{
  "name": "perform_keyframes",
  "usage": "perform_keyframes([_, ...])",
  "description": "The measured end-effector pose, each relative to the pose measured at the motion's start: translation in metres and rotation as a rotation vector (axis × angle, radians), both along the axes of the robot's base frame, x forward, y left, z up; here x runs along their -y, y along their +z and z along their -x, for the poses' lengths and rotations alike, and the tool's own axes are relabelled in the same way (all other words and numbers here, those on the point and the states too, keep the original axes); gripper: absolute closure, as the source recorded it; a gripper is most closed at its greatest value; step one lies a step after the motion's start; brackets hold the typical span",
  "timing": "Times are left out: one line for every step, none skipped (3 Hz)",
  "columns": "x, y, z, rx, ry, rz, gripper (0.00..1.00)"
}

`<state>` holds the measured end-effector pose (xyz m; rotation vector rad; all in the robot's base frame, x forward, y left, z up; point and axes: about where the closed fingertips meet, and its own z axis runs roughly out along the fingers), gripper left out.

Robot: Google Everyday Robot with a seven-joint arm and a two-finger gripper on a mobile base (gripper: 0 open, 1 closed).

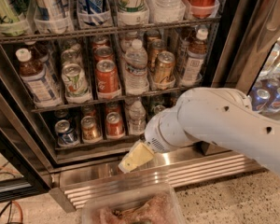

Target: Pick coke can from middle shelf of fridge

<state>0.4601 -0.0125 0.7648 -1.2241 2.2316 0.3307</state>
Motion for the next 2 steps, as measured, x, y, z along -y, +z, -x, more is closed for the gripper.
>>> perform_keyframes([-0.0004,-0.0001,-0.0004,0.001,0.001,-0.001,0.00])
perform_keyframes([-0.0080,-0.0026,-0.0014,0.032,0.014,-0.017,0.00])
